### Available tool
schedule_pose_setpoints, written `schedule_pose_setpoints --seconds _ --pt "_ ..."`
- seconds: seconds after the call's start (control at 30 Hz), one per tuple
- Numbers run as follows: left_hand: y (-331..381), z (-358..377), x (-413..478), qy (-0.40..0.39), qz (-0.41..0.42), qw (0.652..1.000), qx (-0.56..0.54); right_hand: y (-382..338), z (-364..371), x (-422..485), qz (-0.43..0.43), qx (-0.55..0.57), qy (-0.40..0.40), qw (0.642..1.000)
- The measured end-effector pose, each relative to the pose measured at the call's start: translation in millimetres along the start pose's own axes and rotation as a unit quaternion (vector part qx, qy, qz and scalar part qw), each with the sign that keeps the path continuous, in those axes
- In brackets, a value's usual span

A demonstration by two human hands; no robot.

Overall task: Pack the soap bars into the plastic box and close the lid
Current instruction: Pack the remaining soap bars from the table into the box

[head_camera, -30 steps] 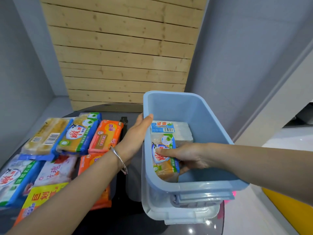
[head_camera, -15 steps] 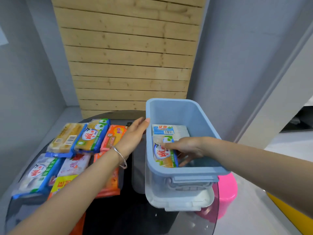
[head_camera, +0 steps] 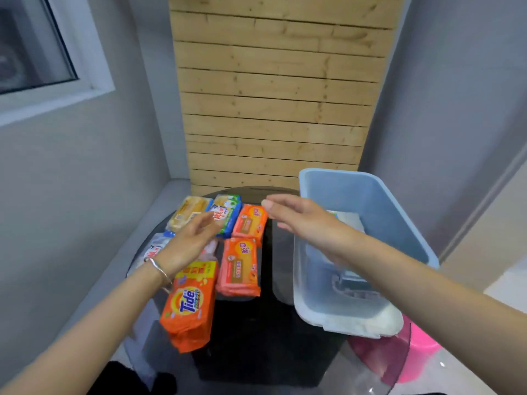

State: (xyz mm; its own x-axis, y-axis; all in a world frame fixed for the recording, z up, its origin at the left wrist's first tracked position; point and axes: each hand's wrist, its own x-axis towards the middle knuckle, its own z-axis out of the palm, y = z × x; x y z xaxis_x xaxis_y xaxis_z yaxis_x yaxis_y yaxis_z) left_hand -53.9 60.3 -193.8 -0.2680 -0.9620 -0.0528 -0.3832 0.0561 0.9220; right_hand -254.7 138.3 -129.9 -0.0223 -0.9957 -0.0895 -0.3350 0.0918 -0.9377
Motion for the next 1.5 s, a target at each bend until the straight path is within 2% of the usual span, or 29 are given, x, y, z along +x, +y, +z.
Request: schedule_pose_setpoints --seconds 0.1,0.23,0.37,0.47,0.63,0.8,1.03,1.23,1.3,1.4,1.5 --pt "-20.7 -16.4 -16.1 -0.015 -0.019 0.999 0.022 10.6 45.9 2.4 0.034 -0.007 -0.059 0.998" --pt "-43.9 -29.3 -33.1 -0.008 -0.026 0.999 0.040 18.7 80.5 1.6 0.079 -0.001 -0.053 0.995" --pt "-64.1 -28.3 -48.5 -0.052 -0.073 0.995 0.032 33.0 111.2 -9.2 0.112 0.073 -0.064 0.989" --pt "-73.0 -19.0 -59.9 -0.084 -0.073 0.993 0.030 42.2 129.7 -18.6 0.097 0.081 -0.058 0.990" --pt "-80.4 -9.9 -66.7 -0.062 -0.096 0.992 -0.058 46.0 140.8 -22.9 0.081 0.099 -0.043 0.991" --pt "-77.1 -4.5 -77.0 -0.045 -0.112 0.980 -0.156 44.5 146.0 -27.3 0.105 0.146 -0.044 0.983" --pt "-52.8 -22.0 -86.3 0.010 -0.043 0.964 -0.261 24.1 133.5 -33.6 0.017 0.202 -0.056 0.978" --pt "10.8 -28.2 -81.1 -0.042 0.081 0.924 -0.371 -20.2 87.1 -27.0 -0.093 0.219 -0.030 0.971" --pt "35.0 -17.8 -77.7 -0.065 0.089 0.914 -0.391 -28.1 66.1 -25.0 -0.087 0.213 -0.019 0.973" --pt "65.6 8.8 -69.7 -0.090 0.098 0.897 -0.421 -33.7 33.8 -23.4 -0.010 0.226 -0.035 0.973" --pt "94.9 46.9 -57.7 -0.107 0.117 0.904 -0.398 -31.0 -8.5 -27.9 0.014 0.208 -0.022 0.978"
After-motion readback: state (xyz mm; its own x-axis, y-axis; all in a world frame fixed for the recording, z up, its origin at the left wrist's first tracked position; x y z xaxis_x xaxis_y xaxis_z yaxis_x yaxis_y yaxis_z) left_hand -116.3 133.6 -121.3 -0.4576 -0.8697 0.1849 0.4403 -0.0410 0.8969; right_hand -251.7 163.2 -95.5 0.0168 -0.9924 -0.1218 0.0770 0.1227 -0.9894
